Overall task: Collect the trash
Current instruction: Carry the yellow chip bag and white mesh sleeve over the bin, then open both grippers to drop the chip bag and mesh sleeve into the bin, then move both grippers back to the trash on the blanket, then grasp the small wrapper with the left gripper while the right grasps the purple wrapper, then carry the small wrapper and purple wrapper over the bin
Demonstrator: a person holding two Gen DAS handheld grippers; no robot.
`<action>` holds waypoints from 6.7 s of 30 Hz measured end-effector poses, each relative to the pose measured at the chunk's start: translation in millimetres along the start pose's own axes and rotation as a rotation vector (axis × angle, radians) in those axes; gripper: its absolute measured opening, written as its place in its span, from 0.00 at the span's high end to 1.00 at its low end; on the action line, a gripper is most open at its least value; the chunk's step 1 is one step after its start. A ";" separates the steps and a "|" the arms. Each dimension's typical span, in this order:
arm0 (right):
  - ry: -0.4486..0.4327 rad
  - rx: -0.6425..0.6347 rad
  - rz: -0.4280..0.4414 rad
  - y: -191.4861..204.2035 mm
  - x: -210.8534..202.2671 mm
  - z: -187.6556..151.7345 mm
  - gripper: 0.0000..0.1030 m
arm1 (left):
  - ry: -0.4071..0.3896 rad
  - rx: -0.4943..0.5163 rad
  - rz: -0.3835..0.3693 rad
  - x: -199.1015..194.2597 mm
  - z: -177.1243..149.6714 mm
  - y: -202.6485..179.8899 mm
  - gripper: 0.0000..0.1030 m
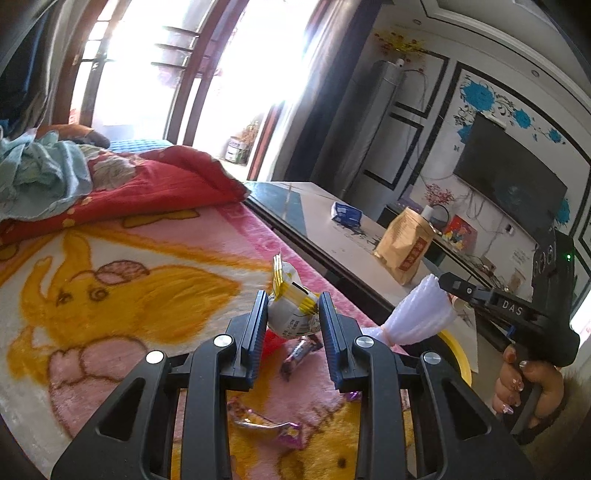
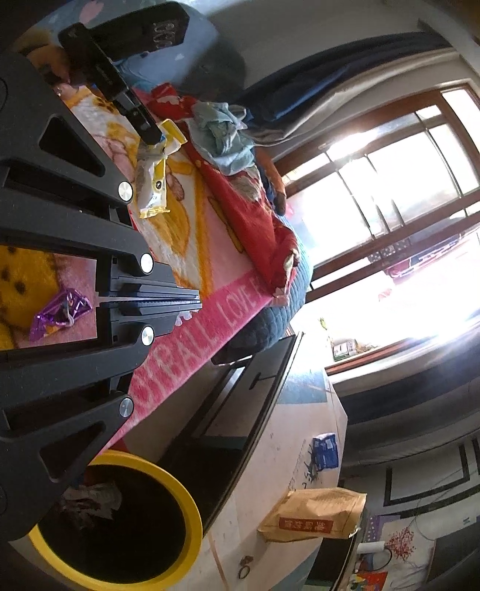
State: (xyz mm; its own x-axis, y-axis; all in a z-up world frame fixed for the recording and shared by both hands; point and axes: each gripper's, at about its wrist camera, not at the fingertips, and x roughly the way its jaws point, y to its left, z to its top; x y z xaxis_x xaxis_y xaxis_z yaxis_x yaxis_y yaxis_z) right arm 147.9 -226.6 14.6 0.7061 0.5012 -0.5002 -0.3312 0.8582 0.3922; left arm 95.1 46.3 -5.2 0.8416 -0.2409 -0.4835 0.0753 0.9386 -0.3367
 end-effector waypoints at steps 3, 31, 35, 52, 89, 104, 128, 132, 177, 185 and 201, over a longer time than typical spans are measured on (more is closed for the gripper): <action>-0.012 0.008 -0.010 -5.5 -5.4 1.4 1.00 | 0.004 0.020 -0.016 3.4 0.9 -9.4 0.74; -0.090 0.138 -0.185 -82.4 -55.6 0.9 1.00 | 0.082 0.169 -0.178 47.4 -10.5 -97.9 0.74; -0.101 0.159 -0.230 -97.1 -64.2 1.0 1.00 | 0.105 0.202 -0.209 58.0 -16.7 -116.4 0.74; -0.164 0.263 -0.461 -172.9 -108.1 -0.9 1.00 | 0.209 0.323 -0.326 109.4 -48.9 -192.9 0.74; -0.102 0.239 -0.491 -192.6 -89.6 -15.2 0.50 | 0.167 0.363 -0.217 148.5 -52.3 -208.6 0.08; -0.048 0.089 -0.286 -108.8 -51.3 -19.0 0.41 | 0.054 0.258 -0.051 101.6 -25.1 -136.2 0.08; 0.161 -0.148 -0.090 -6.2 9.6 -69.1 0.34 | 0.050 0.062 0.161 58.7 -32.9 -25.9 0.08; 0.213 -0.189 -0.088 1.2 23.9 -83.3 0.34 | 0.080 0.028 0.185 54.9 -42.4 -8.2 0.08; 0.190 -0.058 -0.155 -48.4 29.9 -72.1 0.84 | 0.289 0.020 0.011 75.9 -85.0 -25.9 0.88; 0.135 -0.005 -0.212 -77.3 11.3 -55.4 0.84 | 0.271 0.087 -0.057 86.1 -72.6 -64.7 0.88; 0.057 0.094 -0.341 -142.4 -31.1 -33.5 0.84 | 0.268 0.212 -0.187 114.6 -58.9 -140.3 0.88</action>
State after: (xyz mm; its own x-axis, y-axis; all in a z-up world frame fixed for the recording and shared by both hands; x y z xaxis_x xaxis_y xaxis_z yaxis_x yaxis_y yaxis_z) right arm 152.2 -360.7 -51.6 0.7290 0.1954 -0.6560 -0.0215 0.9644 0.2634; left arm 149.5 -127.5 -60.9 0.6356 -0.4427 -0.6325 0.3471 0.8956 -0.2781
